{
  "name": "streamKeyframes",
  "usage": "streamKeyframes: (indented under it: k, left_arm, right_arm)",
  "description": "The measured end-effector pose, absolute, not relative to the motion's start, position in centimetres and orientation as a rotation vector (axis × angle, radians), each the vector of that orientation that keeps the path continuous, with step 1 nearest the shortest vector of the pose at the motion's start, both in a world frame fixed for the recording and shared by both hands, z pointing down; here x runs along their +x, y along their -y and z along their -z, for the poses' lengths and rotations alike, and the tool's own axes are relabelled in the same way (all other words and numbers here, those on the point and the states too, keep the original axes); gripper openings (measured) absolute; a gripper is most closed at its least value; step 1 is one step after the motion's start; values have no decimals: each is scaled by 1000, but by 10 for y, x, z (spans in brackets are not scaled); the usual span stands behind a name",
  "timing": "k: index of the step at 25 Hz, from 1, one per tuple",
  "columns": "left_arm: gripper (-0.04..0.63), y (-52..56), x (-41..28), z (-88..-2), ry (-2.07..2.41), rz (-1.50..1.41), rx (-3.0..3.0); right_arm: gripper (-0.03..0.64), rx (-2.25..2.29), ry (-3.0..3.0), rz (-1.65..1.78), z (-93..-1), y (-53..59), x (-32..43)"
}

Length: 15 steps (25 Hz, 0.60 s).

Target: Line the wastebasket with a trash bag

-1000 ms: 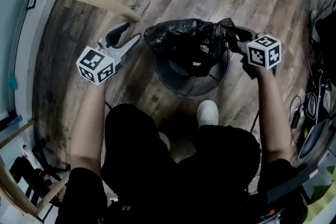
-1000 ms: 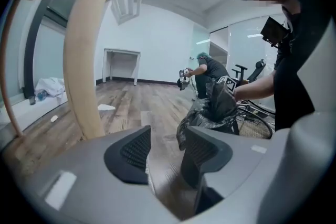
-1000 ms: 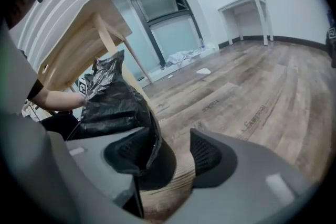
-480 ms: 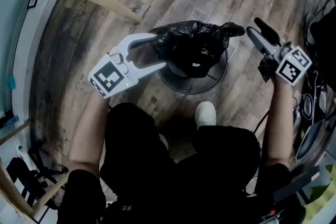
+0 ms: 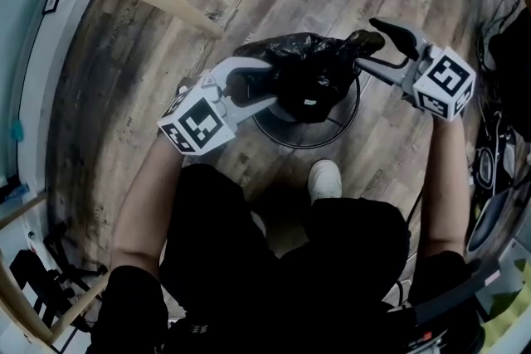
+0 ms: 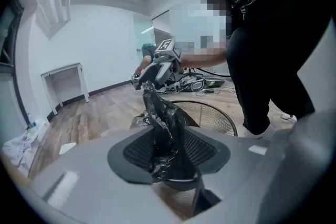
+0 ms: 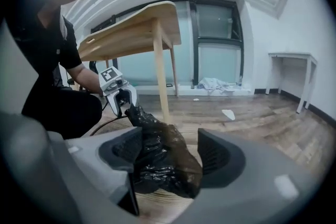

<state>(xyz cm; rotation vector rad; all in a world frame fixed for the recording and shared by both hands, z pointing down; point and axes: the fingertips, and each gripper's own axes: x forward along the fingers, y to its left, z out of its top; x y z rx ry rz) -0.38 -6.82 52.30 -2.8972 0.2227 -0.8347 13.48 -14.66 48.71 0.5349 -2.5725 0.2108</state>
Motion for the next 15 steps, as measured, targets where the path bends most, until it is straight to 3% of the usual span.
streamKeyframes:
  k: [8, 13, 15]
  left_arm:
    - [20, 55, -16, -519, -176, 845, -2894]
    - [11, 61, -16, -514, -220, 805, -2905]
    - [43, 66, -16, -510, -255, 770, -2917]
  right_arm:
    - [322, 301, 2516, -219, -507, 144, 120]
    - [310, 267, 2532, -259, -507, 134, 116]
    - [310, 268, 2538, -259, -507, 131, 115]
